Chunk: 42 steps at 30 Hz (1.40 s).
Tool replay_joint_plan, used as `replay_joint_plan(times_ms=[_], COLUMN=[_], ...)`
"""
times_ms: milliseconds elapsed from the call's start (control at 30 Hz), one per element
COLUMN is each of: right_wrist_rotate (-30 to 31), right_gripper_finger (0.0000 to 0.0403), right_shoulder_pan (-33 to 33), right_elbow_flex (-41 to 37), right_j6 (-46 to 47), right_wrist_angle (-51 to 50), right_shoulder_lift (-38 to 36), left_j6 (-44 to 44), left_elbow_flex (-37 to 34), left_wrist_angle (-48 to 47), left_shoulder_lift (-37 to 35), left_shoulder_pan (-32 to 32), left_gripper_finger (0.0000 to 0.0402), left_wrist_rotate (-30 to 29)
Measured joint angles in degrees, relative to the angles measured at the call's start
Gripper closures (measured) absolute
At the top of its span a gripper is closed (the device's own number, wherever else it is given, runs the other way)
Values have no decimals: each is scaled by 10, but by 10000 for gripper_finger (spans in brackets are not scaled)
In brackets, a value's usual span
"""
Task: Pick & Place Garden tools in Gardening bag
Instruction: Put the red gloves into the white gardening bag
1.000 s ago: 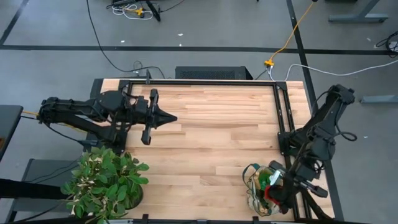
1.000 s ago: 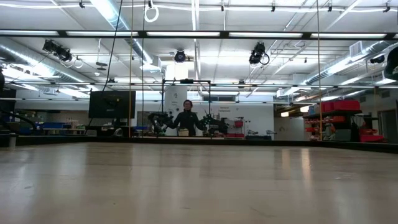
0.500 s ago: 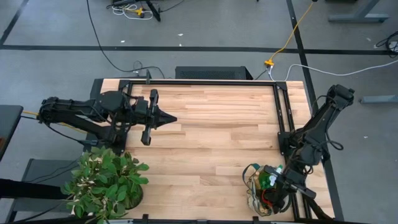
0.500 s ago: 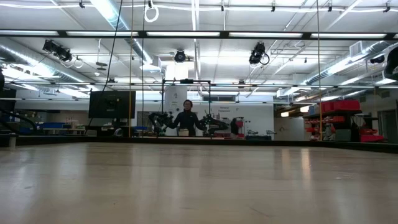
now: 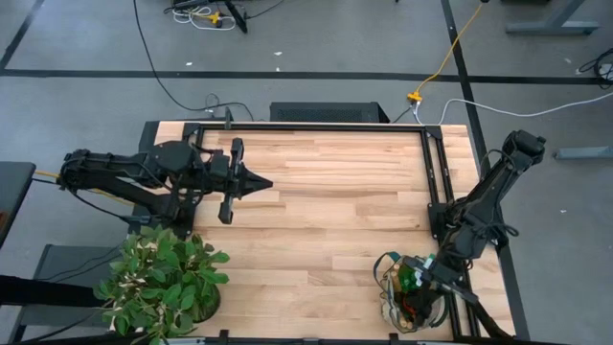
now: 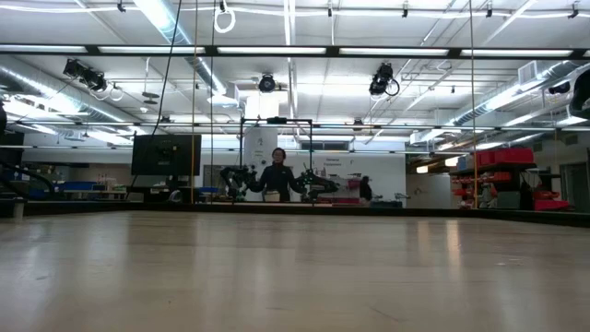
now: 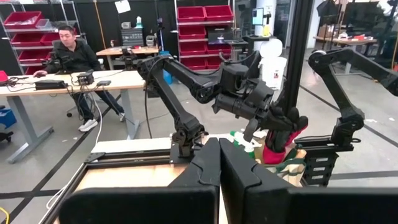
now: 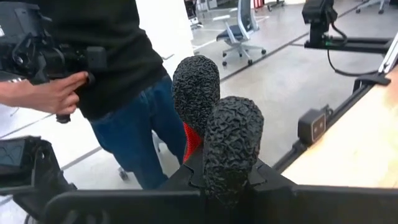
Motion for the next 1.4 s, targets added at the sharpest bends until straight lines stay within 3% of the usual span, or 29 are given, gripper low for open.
replay_joint_plan(times_ms=[700,1000,1400], right_wrist_rotate=[6,30,56], right_gripper_finger=[359,320,240], right_shoulder_pan=[0,0,0], right_elbow_flex=[-32,-33,-33], right_j6=[105,153,140], right_wrist_angle=[-4,-25,-27], right_shoulder_lift=[0,0,0], left_j6=[-1,-1,-2], left_elbow_flex=[0,0,0], left_wrist_angle=[-3,-3,-3], left_shoulder_lift=[0,0,0], left_shoulder_pan=[0,0,0], left_gripper_finger=[400,400,400], left_wrist_rotate=[0,0,0])
